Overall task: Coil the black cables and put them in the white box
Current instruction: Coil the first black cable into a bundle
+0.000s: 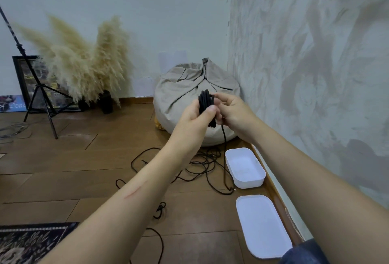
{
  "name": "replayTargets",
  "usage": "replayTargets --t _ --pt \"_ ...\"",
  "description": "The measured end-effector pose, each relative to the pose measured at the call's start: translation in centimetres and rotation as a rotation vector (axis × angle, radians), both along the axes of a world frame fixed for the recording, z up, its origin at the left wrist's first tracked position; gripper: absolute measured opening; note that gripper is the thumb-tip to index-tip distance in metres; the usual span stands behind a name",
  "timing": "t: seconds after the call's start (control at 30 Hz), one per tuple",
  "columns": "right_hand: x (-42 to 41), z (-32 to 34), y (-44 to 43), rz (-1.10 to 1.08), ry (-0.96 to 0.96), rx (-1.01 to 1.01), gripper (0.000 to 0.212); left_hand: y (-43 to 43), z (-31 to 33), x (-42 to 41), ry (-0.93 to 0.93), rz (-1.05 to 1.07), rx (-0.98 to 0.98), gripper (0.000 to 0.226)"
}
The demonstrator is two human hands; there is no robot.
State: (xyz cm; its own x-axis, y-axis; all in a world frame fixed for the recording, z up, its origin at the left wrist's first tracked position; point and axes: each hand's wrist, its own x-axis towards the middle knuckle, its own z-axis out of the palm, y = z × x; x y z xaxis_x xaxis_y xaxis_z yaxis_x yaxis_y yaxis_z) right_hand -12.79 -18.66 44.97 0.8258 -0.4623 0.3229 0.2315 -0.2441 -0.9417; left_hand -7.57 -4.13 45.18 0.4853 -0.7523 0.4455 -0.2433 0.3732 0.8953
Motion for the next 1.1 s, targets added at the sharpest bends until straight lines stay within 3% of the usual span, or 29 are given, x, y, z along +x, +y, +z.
replayTargets --t 0.1,0.17,0.3,0.47,0.7,0.83,0.93,1.1 --pt "0.5 -1.1 1.1 0.043 0.096 -0.065 0.024 -0.4 0.7 0.5 0.138 0.064 -0.06 0.017" --pt "1.0 -1.9 2.1 0.084 0.21 -0.221 0.022 -0.5 0.7 1.4 0.147 0.21 -0.068 0.018" --pt "1.3 -1.2 3.1 0.089 0.302 -0.53 0.026 0.1 -0.8 4.9 -0.131 0.513 0.008 0.013" --pt "0.8 0.1 3.6 0.118 0.29 -0.633 0.024 0.8 -3.6 6.6 -0.234 0.501 0.205 0.017" --pt "-0.4 -0.1 2.3 0.06 0.25 -0.561 0.028 0.3 -4.1 4.6 -0.11 0.16 0.312 0.031" --pt "-0.8 -0.5 1.2 -0.011 0.205 -0.35 0.025 0.4 -4.1 4.3 -0.111 0.063 0.336 0.029" --pt "-0.8 -0.5 1.1 -0.006 0.22 -0.306 0.024 0.2 -4.8 4.0 -0.213 0.118 0.366 0.038" --pt "-0.8 -0.4 1.2 0.111 0.311 -0.278 0.025 -0.1 -5.3 4.2 -0.196 0.202 0.321 0.021"
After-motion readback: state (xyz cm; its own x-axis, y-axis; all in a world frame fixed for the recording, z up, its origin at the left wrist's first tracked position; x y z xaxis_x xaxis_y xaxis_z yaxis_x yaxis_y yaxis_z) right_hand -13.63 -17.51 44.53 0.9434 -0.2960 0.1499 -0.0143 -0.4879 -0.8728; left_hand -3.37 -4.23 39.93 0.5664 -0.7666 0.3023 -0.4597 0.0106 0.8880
